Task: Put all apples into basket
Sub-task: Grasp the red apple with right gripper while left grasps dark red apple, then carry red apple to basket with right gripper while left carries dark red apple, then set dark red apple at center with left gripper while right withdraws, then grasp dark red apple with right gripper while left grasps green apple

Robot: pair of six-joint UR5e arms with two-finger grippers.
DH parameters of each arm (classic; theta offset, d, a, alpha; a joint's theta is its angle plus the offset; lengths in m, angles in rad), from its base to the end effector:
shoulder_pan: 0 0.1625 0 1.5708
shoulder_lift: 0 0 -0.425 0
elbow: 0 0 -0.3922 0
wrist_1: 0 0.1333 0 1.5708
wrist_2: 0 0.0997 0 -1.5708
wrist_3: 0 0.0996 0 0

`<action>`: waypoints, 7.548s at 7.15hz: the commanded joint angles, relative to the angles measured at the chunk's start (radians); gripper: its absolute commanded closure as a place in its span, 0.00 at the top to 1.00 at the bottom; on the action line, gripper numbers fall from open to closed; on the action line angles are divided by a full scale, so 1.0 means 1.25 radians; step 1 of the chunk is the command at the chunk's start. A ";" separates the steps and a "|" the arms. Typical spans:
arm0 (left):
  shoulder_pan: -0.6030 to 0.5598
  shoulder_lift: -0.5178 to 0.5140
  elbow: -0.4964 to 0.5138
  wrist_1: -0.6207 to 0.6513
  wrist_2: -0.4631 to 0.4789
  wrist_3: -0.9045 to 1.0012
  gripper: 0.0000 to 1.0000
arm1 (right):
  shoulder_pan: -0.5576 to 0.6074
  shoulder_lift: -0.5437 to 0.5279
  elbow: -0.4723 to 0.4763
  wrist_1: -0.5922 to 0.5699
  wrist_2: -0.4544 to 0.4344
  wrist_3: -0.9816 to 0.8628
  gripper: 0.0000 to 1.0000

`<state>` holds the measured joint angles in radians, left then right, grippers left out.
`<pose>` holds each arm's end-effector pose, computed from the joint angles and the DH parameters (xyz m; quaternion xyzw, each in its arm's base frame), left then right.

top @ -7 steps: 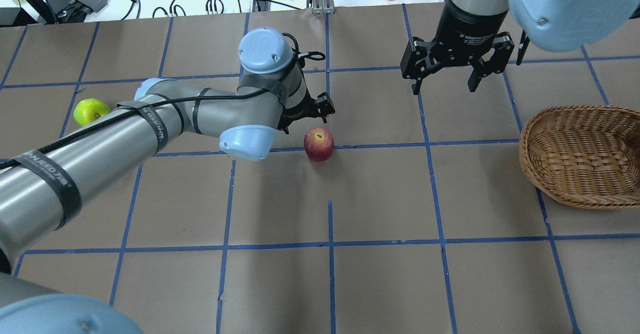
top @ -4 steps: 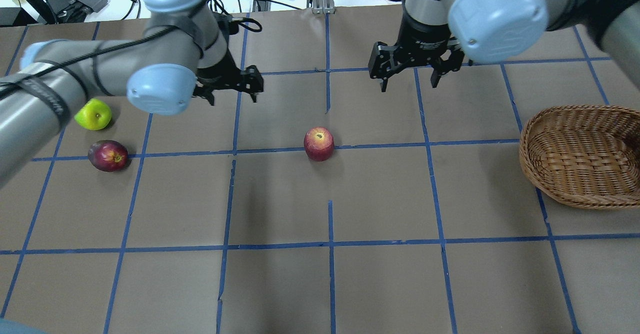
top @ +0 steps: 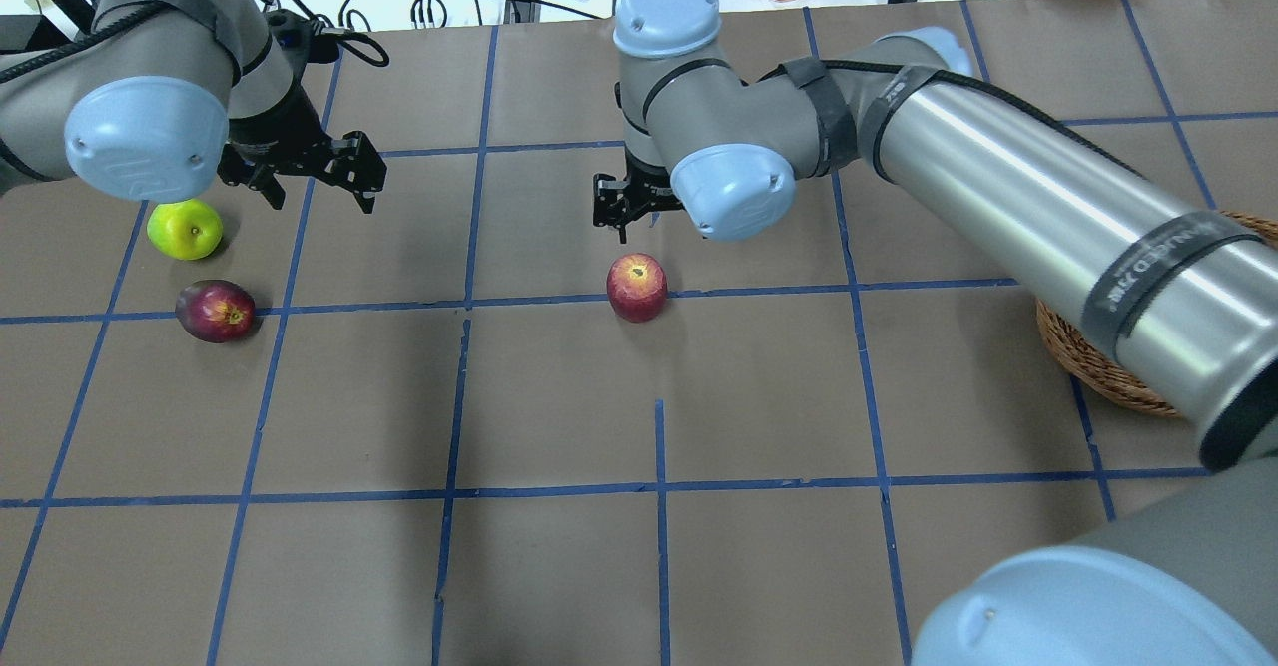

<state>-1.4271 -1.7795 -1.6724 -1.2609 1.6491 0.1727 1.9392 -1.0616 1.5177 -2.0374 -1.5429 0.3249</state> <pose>-0.0439 -0.5734 0.3592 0.0145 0.9991 0.0064 0.0386 0.3646 -0.5667 0.2623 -0.0218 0.9997 -0.0002 0.0149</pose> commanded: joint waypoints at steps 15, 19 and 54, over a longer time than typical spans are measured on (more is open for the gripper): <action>0.297 -0.182 -0.090 0.169 -0.028 0.371 0.00 | -0.639 -0.222 0.187 0.046 -0.069 -0.818 0.51; 0.029 -0.114 0.137 -0.120 -0.060 0.280 0.00 | -0.918 -0.133 0.198 -0.073 0.051 -1.133 0.65; 0.349 -0.424 0.303 0.015 -0.144 0.524 0.98 | -0.048 0.063 0.055 -0.261 -0.038 -0.033 0.47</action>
<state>-0.9911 -2.3057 -1.2931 -1.2429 1.4704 0.8285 1.9098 -0.9462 1.5780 -2.3978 -1.5814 0.2900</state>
